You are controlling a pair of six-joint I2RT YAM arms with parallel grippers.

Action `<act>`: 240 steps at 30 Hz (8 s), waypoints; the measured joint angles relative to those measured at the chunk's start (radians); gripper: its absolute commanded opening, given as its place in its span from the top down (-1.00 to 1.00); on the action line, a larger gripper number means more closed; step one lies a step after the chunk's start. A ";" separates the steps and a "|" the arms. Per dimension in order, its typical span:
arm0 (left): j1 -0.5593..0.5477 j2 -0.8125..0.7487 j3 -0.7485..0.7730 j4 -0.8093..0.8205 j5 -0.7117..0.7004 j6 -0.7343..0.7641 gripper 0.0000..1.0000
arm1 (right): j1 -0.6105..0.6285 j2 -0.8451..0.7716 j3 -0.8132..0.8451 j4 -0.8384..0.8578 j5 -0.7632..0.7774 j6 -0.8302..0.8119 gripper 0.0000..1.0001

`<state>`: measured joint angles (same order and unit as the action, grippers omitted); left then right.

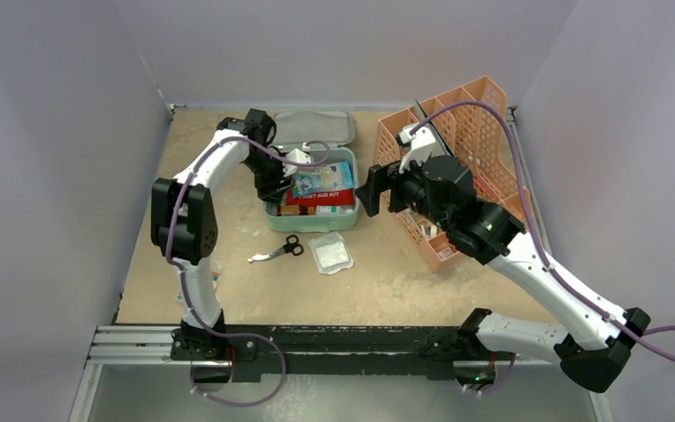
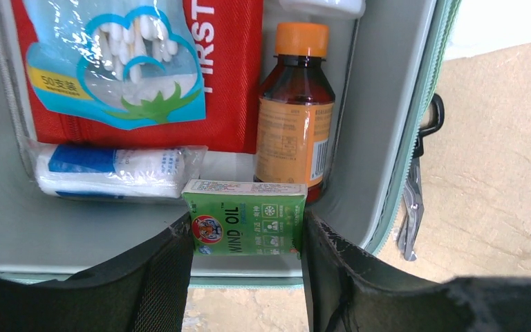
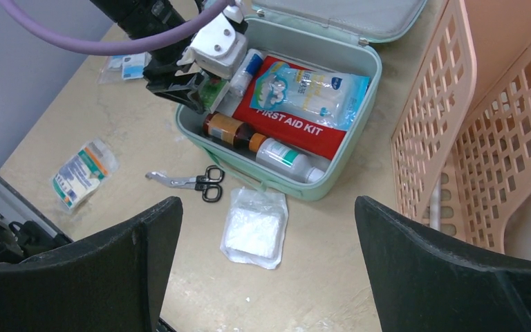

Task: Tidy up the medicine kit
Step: Place the medical item at the medicine box, then pick up the medical item at the center of the board, then place the medical item at the medicine box.

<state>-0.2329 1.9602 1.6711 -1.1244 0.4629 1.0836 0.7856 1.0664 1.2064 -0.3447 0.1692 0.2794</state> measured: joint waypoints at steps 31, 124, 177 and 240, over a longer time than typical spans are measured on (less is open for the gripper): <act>-0.091 0.092 0.039 -0.014 -0.266 0.028 -0.09 | 0.000 -0.026 -0.005 -0.001 0.022 -0.012 -0.94; 0.303 -0.720 -0.710 0.531 -0.109 -1.674 -0.62 | 0.263 0.547 0.036 -0.007 0.053 0.163 0.12; 0.303 -0.856 -0.806 0.539 -0.188 -1.667 -0.49 | 0.352 0.802 0.111 -0.012 0.215 0.094 1.00; 0.249 -0.996 -0.875 0.470 -0.137 -1.640 -0.42 | -0.021 1.173 0.654 0.063 0.259 -0.075 1.00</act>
<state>0.0162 0.9638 0.7959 -0.6540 0.3256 -0.5564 0.7647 2.2395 1.8606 -0.2821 0.4282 0.2047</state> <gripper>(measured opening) 0.711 0.007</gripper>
